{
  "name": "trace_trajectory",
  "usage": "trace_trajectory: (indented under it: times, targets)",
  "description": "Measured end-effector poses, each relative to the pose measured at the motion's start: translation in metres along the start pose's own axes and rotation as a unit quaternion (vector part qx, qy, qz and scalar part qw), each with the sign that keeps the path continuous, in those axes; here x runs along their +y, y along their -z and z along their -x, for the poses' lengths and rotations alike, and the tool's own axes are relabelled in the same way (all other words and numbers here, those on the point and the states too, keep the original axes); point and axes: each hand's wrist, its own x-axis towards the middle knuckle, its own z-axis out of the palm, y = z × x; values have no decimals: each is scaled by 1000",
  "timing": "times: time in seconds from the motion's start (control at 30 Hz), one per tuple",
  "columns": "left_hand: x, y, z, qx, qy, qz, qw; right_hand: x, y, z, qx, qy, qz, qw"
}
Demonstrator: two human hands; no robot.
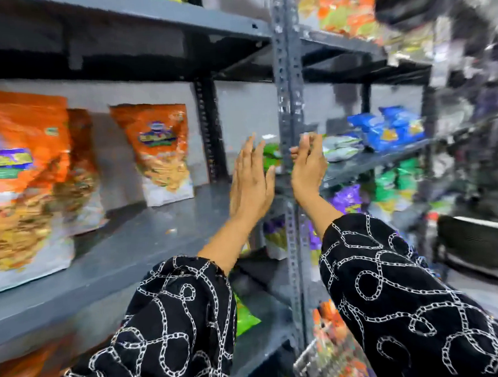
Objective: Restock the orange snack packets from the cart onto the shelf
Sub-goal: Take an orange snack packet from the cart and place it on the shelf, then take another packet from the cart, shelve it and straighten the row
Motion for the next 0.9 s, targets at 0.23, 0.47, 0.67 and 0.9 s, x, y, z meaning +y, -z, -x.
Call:
trace_trajectory:
  times: [0.23,0.47,0.67,0.9]
  targets:
    - [105,-120,55,-93,-12,146,985,82,149,-13,64,5,106,992]
    - [166,-241,184,-356,43,232,904,207,319,36,2,-167,289,943]
    - [178,-307,324,-655,141,163,725,293,446,131,-122,-396,460,785]
    - [185,-321,426,-817,149,118,545,319,492,215,-314,-543,435,646]
